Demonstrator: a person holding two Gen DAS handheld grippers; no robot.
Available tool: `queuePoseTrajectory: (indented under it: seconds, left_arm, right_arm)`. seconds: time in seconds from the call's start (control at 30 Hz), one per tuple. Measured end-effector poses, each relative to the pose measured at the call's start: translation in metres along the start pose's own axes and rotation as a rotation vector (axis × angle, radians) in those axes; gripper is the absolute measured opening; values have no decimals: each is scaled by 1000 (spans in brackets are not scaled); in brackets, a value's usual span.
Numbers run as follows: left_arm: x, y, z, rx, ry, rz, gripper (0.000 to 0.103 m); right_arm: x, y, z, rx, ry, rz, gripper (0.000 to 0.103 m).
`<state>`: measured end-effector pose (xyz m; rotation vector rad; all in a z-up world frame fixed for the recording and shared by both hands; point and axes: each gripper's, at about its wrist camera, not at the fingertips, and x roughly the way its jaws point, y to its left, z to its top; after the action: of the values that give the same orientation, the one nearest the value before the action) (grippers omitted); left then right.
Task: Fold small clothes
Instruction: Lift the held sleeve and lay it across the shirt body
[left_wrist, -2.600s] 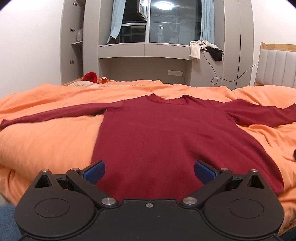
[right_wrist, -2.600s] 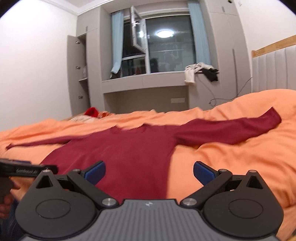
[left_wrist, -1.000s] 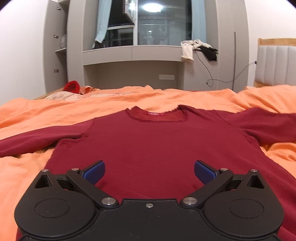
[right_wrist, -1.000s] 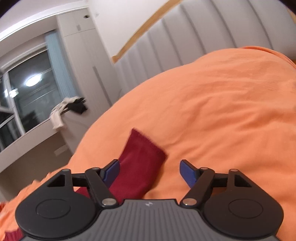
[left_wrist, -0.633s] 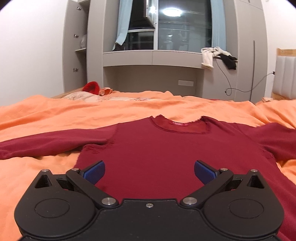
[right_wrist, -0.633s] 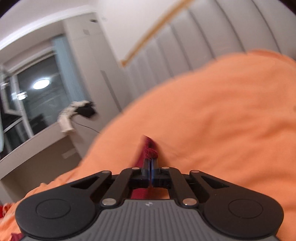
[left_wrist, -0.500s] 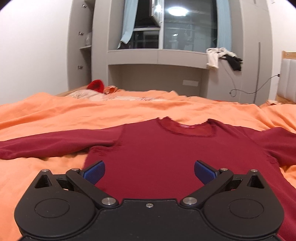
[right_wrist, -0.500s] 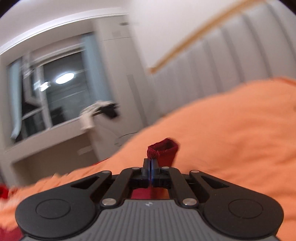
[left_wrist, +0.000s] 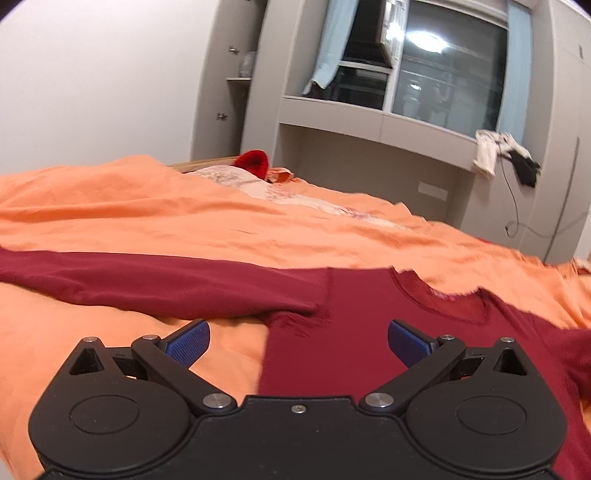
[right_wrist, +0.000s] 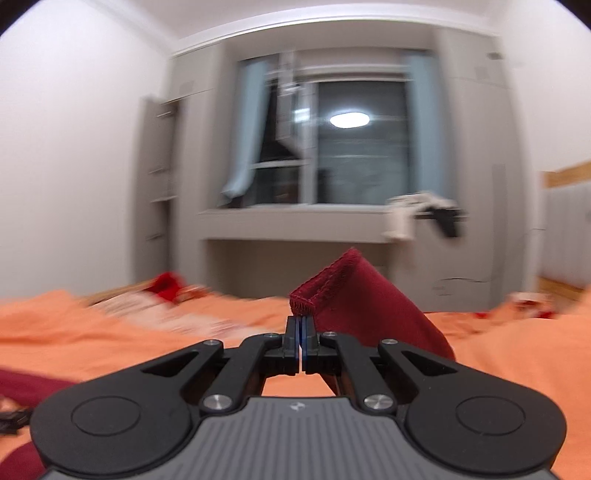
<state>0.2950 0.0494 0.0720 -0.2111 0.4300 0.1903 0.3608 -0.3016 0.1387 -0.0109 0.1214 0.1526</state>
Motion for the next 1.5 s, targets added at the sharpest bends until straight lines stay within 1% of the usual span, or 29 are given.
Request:
queuePoseTrajectory:
  seconds: [0.1, 0.17, 0.27, 0.37, 0.5, 0.57, 0.6, 0.63, 0.67, 0.8, 0.87, 0.93, 1.03, 1.13, 1.2, 1.23, 1.3, 1.33, 1.4, 1.47, 1.5]
  left_arm:
    - [1, 16, 7, -51, -8, 26, 102]
    - [4, 27, 10, -93, 4, 44, 102]
    - [9, 41, 14, -155, 30, 63, 102]
    - [11, 51, 14, -200, 56, 75, 102]
    - [12, 54, 12, -219, 78, 65, 102]
    - [13, 52, 11, -209, 83, 64, 102]
    - [14, 51, 11, -205, 87, 62, 102]
    - [16, 50, 10, -205, 92, 60, 102]
    - [17, 49, 10, -206, 99, 54, 102]
    - [17, 42, 5, -185, 112, 15, 102]
    - [18, 33, 2, -154, 112, -18, 102]
    - [19, 21, -2, -109, 114, -47, 102]
    - [23, 4, -10, -49, 130, -78, 102]
    - [31, -10, -20, 5, 171, -74, 102]
    - [38, -16, -29, 50, 218, -49, 102]
    - [40, -20, -33, 78, 227, -30, 102]
    - [42, -27, -40, 138, 221, -1, 103]
    - [42, -30, -43, 161, 214, 9, 103]
    - [42, -35, -47, 207, 200, 23, 103]
    - [42, -40, -52, 245, 189, 33, 103]
    - [41, -41, -52, 254, 185, 37, 103]
  right_arm:
    - [3, 47, -10, -79, 37, 120, 1]
    - [7, 76, -19, -139, 69, 193, 1]
    - [12, 109, -41, -225, 135, 283, 1]
    - [7, 134, -65, -285, 202, 339, 1]
    - [-8, 162, -99, -399, 279, 391, 1]
    - [-18, 171, -108, -435, 310, 418, 11]
    - [-22, 170, -111, -446, 322, 431, 20]
    - [-27, 169, -115, -450, 329, 441, 41]
    - [-34, 163, -117, -442, 329, 446, 59]
    - [-52, 127, -116, -356, 352, 455, 76]
    - [-59, 104, -113, -305, 345, 438, 93]
    - [-66, 82, -110, -262, 329, 399, 97]
    - [-69, 46, -107, -184, 310, 300, 101]
    - [-64, 8, -104, -108, 267, 166, 101]
    - [-51, -19, -103, -41, 275, 87, 100]
    - [-43, -35, -103, 22, 290, 59, 98]
    - [-29, -66, -104, 160, 313, 22, 92]
    - [-22, -80, -107, 227, 321, 7, 88]
    - [-12, -102, -116, 334, 344, -4, 76]
    - [-2, -116, -126, 419, 377, -1, 55]
    - [0, -121, -130, 446, 387, 4, 52]
